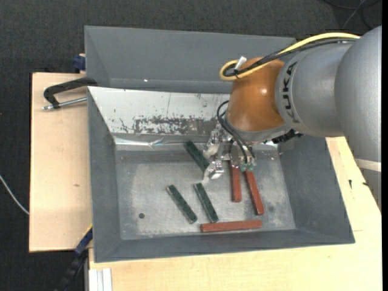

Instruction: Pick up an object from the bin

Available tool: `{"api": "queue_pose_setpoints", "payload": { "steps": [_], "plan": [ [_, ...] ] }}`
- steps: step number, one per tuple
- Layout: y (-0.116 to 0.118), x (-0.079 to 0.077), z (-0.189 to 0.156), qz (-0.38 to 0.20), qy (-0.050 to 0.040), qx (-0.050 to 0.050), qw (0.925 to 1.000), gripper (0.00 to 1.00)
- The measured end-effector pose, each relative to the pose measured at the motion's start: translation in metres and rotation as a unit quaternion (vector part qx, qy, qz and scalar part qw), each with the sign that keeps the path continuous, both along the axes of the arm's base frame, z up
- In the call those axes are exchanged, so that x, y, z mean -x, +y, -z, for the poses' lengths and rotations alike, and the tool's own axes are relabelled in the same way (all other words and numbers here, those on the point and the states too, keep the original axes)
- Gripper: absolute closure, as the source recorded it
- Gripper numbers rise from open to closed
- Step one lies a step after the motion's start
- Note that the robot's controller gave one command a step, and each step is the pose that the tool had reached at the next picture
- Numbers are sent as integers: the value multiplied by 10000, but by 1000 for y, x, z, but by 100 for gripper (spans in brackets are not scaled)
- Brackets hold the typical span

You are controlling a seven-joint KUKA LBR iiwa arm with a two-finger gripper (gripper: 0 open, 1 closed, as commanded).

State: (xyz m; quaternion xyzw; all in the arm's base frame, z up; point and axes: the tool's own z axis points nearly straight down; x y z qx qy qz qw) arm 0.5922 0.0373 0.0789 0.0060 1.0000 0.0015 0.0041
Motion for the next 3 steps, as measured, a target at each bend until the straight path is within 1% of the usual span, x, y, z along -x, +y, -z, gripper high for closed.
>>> {"api": "queue_pose_setpoints", "payload": {
  "steps": [1,2,3],
  "plan": [
    [0,0,0,2,3,0,10000,100],
    [-5,5,-30,18,30,6,10000,100],
    [-1,3,-152,50,11,5,10000,100]
  ]
}}
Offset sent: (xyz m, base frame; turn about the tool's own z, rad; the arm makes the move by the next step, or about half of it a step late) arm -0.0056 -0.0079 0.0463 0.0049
